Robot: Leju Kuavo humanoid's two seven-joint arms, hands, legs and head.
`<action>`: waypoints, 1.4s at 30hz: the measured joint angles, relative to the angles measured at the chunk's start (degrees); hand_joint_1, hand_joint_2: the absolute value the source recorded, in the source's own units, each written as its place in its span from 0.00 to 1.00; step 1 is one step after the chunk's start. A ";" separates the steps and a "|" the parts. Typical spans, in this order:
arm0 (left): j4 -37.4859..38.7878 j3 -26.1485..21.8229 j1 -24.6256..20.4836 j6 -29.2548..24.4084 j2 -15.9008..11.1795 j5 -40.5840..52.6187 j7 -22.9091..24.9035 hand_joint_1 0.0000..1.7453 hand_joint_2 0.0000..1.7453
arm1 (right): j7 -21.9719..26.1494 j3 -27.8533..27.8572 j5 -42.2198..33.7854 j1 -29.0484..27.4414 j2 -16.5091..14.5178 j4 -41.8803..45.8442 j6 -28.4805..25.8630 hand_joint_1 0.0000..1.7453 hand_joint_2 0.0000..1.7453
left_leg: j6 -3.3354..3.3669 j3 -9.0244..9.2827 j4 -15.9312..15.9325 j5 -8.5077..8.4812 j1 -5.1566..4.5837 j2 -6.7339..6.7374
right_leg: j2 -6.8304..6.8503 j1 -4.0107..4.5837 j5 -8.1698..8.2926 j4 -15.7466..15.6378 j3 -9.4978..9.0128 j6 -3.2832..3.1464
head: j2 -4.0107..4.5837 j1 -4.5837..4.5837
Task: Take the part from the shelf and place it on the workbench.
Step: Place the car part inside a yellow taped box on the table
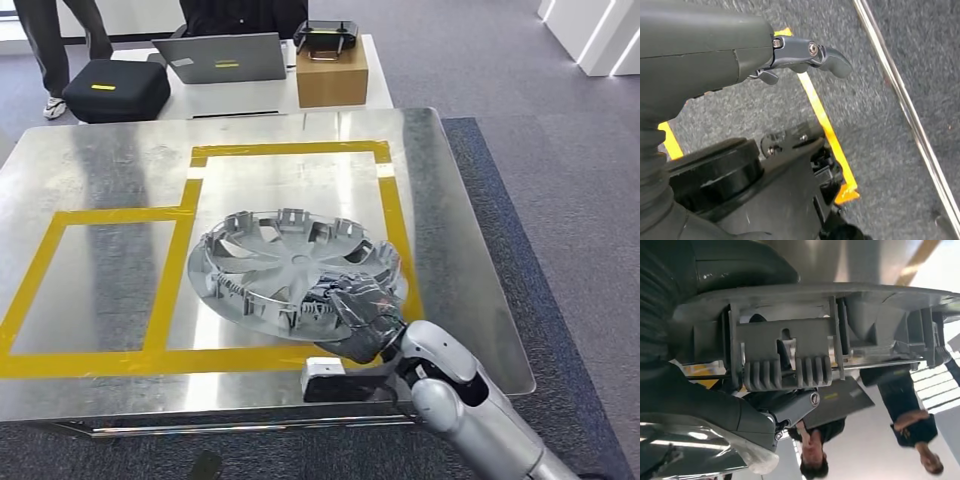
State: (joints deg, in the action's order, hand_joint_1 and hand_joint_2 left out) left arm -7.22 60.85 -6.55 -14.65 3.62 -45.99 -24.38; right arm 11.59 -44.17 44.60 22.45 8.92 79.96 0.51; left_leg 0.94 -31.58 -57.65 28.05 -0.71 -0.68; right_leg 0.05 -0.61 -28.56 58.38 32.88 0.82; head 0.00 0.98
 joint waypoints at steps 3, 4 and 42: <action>-0.16 0.03 0.01 1.58 -0.55 -0.49 0.32 0.00 1.00 | -0.13 -2.38 0.25 3.54 -1.33 -6.27 0.15 1.00 1.00 | 0.00 -0.03 -0.05 0.00 0.00 -0.07 | 0.10 0.01 0.00 0.00 -0.01 0.00 | 0.00 0.01; -0.16 0.03 0.03 2.10 -0.74 -0.66 0.34 0.00 1.00 | -0.18 -2.96 0.14 4.51 -1.73 -7.97 0.25 1.00 1.00 | 0.00 -0.03 -0.05 0.00 0.00 -0.07 | 0.09 0.01 0.00 0.00 -0.01 0.00 | 0.00 0.00; -0.34 0.77 0.34 5.80 -2.75 -0.89 0.55 0.00 0.00 | -0.70 -14.86 0.17 20.02 -15.43 -42.75 3.80 0.00 0.00 | -0.01 -0.02 -0.06 0.00 0.01 -0.04 | 0.04 0.03 0.00 0.00 0.00 -0.01 | 0.00 0.00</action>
State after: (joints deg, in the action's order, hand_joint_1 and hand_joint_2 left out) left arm -7.56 61.62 -6.21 -8.84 0.87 -46.89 -23.83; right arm 10.89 -59.02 44.77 42.48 -6.52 37.20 4.31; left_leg 0.93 -31.60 -57.71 28.06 -0.71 -0.71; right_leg 0.08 -0.58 -28.57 58.38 32.88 0.80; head 0.00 0.98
